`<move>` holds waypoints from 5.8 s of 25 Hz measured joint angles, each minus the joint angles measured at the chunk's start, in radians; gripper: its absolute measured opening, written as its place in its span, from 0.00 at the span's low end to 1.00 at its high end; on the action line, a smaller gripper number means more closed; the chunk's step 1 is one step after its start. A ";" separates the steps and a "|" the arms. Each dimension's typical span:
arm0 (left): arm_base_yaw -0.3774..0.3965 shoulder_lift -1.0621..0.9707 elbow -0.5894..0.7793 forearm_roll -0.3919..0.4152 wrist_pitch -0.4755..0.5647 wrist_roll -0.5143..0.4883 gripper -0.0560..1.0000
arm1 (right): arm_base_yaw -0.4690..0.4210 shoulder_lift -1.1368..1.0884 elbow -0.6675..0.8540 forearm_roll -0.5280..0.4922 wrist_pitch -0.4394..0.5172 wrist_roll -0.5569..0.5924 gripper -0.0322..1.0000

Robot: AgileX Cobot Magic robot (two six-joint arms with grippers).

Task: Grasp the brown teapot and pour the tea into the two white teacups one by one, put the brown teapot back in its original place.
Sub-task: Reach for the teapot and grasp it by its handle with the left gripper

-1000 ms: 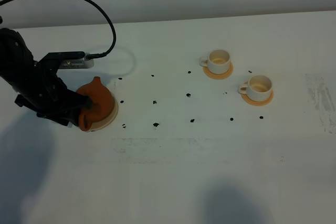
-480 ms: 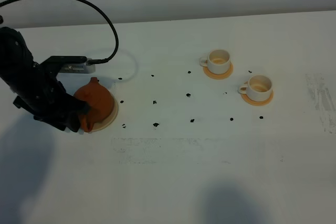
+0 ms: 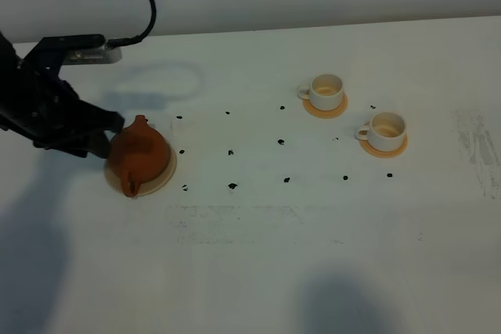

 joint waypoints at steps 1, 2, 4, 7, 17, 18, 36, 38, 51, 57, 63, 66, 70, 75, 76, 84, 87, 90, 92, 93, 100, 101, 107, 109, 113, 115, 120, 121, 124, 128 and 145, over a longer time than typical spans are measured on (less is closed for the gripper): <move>-0.014 0.000 0.000 -0.006 -0.004 -0.027 0.34 | 0.000 0.000 0.000 0.000 0.000 0.000 0.25; -0.027 0.000 0.000 -0.007 -0.008 -0.056 0.34 | 0.000 0.000 0.000 0.000 0.000 0.000 0.25; -0.052 0.000 0.000 -0.007 -0.008 -0.098 0.34 | 0.000 0.000 0.000 0.000 0.000 0.000 0.25; -0.083 0.000 0.000 -0.007 0.005 -0.120 0.34 | 0.000 0.000 0.000 0.000 0.000 0.001 0.25; -0.097 0.013 0.000 0.093 0.123 -0.206 0.34 | 0.000 0.000 0.000 0.000 0.000 0.001 0.25; -0.097 0.020 0.000 0.097 0.123 -0.225 0.34 | 0.000 0.000 0.000 0.000 0.000 0.000 0.25; -0.097 0.083 0.000 0.184 0.046 -0.258 0.34 | 0.000 0.000 0.000 0.000 0.000 0.001 0.25; -0.097 0.084 0.000 0.184 0.040 -0.258 0.34 | 0.000 0.000 0.000 0.000 0.000 0.001 0.25; -0.104 0.122 0.000 0.152 -0.014 -0.253 0.34 | 0.000 0.000 0.000 0.000 0.000 0.001 0.25; -0.104 0.141 0.000 0.152 -0.023 -0.241 0.34 | 0.000 0.000 0.000 0.000 0.000 0.001 0.25; -0.104 0.153 0.000 0.152 -0.041 -0.238 0.34 | 0.000 0.000 0.000 0.000 0.000 0.001 0.25; -0.104 0.153 0.000 0.151 -0.050 -0.238 0.34 | 0.000 0.000 0.000 0.000 0.000 0.001 0.25; -0.104 0.153 0.000 0.151 -0.060 -0.238 0.34 | 0.000 0.000 0.000 0.000 0.000 0.001 0.25; -0.104 0.153 0.000 0.151 -0.062 -0.236 0.34 | 0.000 0.000 0.000 0.000 0.000 0.001 0.25; -0.104 0.153 0.000 0.151 -0.062 -0.236 0.34 | 0.000 0.000 0.000 0.000 0.000 0.001 0.25; -0.114 0.153 0.000 0.146 -0.062 -0.237 0.34 | 0.000 0.000 0.000 0.000 0.000 0.001 0.25; -0.114 0.153 0.000 0.144 -0.062 -0.237 0.34 | 0.000 0.000 0.000 0.000 0.000 0.001 0.25; -0.114 0.153 0.000 0.144 -0.062 -0.237 0.34 | 0.000 0.000 0.000 0.000 0.000 0.001 0.25; -0.114 0.153 0.000 0.145 -0.062 -0.237 0.34 | 0.000 0.000 0.000 0.000 0.000 0.001 0.25; -0.114 0.153 0.000 0.145 -0.062 -0.238 0.34 | 0.000 0.000 0.000 0.000 0.000 0.001 0.25; -0.114 0.153 0.000 0.145 -0.062 -0.257 0.34 | 0.000 0.000 0.000 0.000 0.000 0.001 0.25; -0.114 0.153 0.000 0.145 -0.062 -0.257 0.34 | 0.000 0.000 0.000 0.000 0.000 0.001 0.25; -0.114 0.157 0.000 0.145 -0.062 -0.259 0.34 | 0.000 0.000 0.000 0.000 0.000 0.001 0.25; -0.114 0.160 0.000 0.145 -0.062 -0.259 0.34 | 0.000 0.000 0.000 0.000 0.000 0.001 0.25; -0.114 0.161 0.000 0.145 -0.064 -0.259 0.34 | 0.000 0.000 0.000 0.000 0.000 0.001 0.25; -0.114 0.161 0.000 0.146 -0.065 -0.259 0.34 | 0.000 0.000 0.000 0.000 0.000 0.001 0.25; -0.114 0.166 0.000 0.146 -0.064 -0.254 0.22 | 0.000 0.000 0.000 0.000 0.000 0.001 0.25; -0.114 0.171 0.000 0.144 -0.061 -0.253 0.16 | 0.000 0.000 0.000 0.000 0.000 0.001 0.25; -0.114 0.183 -0.001 0.144 -0.049 -0.240 0.14 | 0.000 0.000 0.000 0.000 0.000 0.001 0.25; -0.114 0.192 -0.001 0.144 -0.035 -0.216 0.14 | 0.000 0.000 0.000 0.000 0.000 0.001 0.25; -0.119 0.153 -0.011 0.198 -0.024 -0.051 0.14 | 0.000 0.000 0.000 0.000 0.000 0.001 0.25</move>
